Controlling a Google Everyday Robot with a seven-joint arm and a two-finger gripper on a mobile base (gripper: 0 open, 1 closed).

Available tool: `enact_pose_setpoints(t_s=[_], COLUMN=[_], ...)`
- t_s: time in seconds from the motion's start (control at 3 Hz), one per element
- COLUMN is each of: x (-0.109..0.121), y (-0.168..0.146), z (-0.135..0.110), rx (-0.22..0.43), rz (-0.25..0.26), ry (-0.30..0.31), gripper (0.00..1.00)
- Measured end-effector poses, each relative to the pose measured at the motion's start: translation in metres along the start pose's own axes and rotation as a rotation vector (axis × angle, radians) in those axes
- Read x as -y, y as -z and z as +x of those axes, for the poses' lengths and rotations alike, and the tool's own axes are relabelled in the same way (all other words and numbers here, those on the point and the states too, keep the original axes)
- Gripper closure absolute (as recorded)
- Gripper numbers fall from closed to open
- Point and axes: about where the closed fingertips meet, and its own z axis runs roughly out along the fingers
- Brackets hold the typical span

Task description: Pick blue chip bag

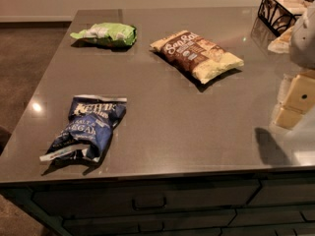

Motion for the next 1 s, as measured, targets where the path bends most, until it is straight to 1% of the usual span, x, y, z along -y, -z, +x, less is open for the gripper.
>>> enact_pose_setpoints(t_s=[0.33, 0.67, 1.0], x=[0.000, 0.007, 0.011], y=[0.000, -0.010, -0.032], z=[0.000, -0.024, -0.074], rx=[0.000, 0.027, 0.097], rz=[0.000, -0.012, -0.037], ry=[0.000, 0.037, 0.131], gripper=[0.00, 0.00, 0.00])
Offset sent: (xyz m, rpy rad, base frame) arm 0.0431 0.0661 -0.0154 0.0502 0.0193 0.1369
